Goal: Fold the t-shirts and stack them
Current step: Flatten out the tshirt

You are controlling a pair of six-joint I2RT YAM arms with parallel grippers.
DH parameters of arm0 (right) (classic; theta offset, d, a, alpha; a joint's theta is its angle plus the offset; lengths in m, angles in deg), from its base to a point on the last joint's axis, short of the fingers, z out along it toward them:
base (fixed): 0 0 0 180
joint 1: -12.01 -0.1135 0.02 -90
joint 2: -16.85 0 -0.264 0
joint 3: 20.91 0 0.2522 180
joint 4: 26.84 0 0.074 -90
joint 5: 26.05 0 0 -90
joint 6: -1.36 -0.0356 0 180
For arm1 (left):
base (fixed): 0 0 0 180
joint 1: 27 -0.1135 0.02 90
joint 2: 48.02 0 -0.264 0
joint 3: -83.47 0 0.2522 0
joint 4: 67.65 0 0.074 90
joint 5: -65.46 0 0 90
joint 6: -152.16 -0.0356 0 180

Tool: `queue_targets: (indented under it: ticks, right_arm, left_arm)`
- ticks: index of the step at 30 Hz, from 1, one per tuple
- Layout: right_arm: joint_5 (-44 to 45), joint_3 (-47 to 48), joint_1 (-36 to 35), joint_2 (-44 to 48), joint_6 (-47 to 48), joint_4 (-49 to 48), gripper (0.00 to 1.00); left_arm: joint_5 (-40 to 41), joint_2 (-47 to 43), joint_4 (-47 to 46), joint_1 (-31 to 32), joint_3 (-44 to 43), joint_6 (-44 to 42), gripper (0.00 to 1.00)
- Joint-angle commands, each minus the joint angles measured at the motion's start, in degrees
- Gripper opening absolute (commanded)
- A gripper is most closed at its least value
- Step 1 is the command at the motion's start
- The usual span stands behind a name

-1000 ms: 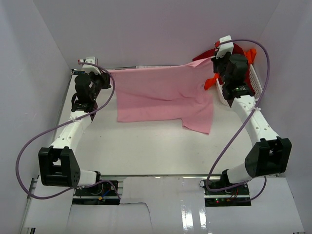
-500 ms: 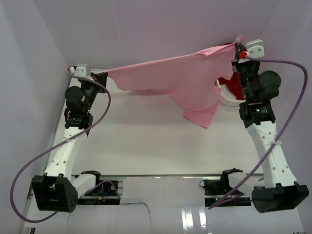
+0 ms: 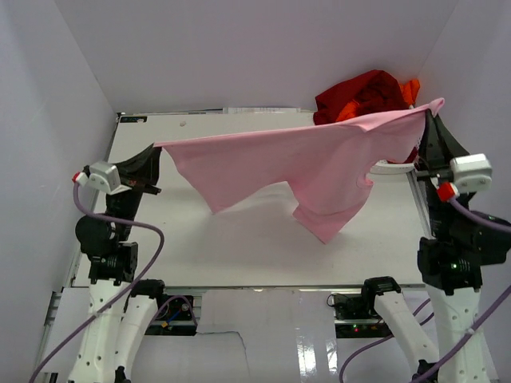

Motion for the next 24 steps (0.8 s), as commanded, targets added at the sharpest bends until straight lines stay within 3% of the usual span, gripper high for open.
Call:
queue_targets:
  ticks: [1, 10, 16, 24]
  right_arm:
    - [1.71, -1.67, 0.73, 6.23, 2.55, -1.8, 0.08]
    - [0.84, 1.48, 0.82, 15.04, 2.3, 3.21, 0.08]
    - [-6.54, 4.3, 1.87, 17.41, -2.27, 3.05, 0.08]
    - [-1.98, -9.57, 1.87, 12.25, -3.95, -2.32, 0.08]
  left_arm:
    - [1.14, -4.68, 4.96, -0.56, 3.14, -0.15, 0.0]
    - [3.34, -12.25, 12.52, 0.23, 4.91, 1.87, 0.0]
    - [1.06, -15.5, 16.74, 0.23, 0.87, 0.82, 0.0]
    - [2.99, -16.91, 15.79, 0.23, 7.63, 2.83, 0.0]
